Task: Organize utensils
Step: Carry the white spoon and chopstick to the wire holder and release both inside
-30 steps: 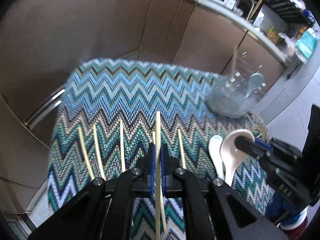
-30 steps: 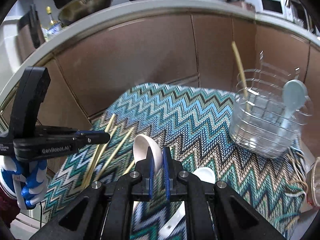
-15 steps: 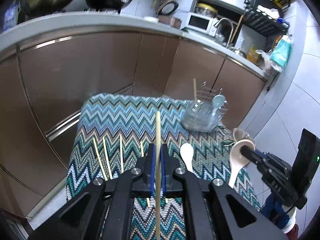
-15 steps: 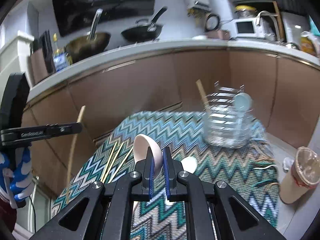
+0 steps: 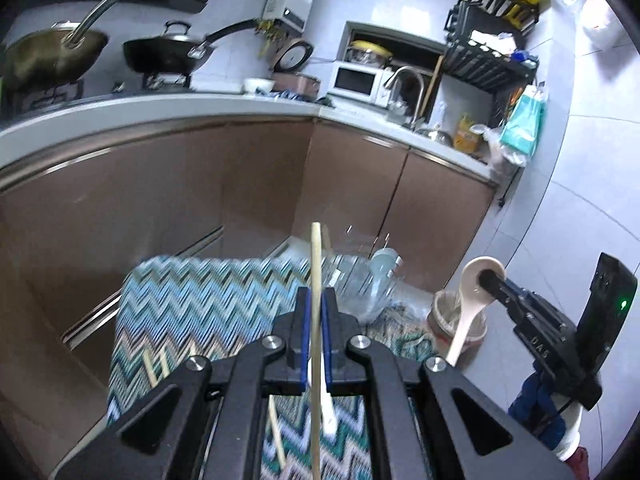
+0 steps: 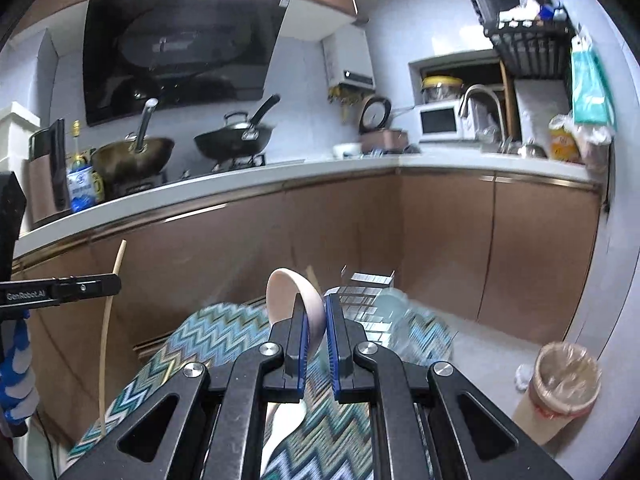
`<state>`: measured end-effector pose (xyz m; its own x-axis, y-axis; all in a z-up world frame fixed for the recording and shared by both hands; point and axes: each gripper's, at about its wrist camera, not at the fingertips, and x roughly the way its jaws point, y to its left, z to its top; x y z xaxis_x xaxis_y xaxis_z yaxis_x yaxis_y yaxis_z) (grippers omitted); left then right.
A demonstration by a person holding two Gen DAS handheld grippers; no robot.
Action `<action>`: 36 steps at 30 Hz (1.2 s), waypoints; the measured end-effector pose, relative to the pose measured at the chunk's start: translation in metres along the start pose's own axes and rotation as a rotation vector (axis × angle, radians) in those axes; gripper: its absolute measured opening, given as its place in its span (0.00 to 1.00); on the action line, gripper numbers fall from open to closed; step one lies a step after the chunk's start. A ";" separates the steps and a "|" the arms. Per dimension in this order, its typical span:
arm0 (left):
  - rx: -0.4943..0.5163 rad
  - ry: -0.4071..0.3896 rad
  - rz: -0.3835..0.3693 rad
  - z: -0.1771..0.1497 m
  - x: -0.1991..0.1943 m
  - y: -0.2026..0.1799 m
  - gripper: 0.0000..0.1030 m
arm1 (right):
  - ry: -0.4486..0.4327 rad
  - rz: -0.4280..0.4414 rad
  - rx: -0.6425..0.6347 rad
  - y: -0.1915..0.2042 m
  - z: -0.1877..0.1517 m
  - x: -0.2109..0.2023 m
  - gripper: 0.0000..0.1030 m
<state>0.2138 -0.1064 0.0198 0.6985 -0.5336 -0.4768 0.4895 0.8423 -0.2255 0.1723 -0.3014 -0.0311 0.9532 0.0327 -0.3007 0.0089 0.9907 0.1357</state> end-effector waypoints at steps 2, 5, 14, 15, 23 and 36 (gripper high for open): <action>0.003 -0.035 -0.025 0.017 0.012 -0.010 0.04 | -0.030 -0.021 -0.010 -0.007 0.009 0.007 0.08; 0.002 -0.097 -0.066 0.044 0.033 -0.025 0.04 | -0.086 -0.063 -0.029 -0.017 0.024 0.025 0.08; 0.021 -0.272 -0.093 0.097 0.121 -0.068 0.04 | -0.218 -0.193 -0.106 -0.046 0.047 0.091 0.08; 0.018 -0.284 -0.080 0.099 0.133 -0.071 0.04 | -0.223 -0.199 -0.112 -0.049 0.045 0.097 0.08; 0.007 -0.322 0.020 0.093 0.202 -0.068 0.04 | -0.221 -0.216 -0.109 -0.064 0.028 0.143 0.08; 0.019 -0.301 0.141 0.046 0.253 -0.056 0.04 | -0.154 -0.235 -0.057 -0.072 -0.022 0.173 0.11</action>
<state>0.3866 -0.2916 -0.0494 0.8814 -0.4130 -0.2292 0.3849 0.9093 -0.1583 0.3296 -0.3638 -0.1138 0.9617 -0.2146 -0.1703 0.2219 0.9748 0.0248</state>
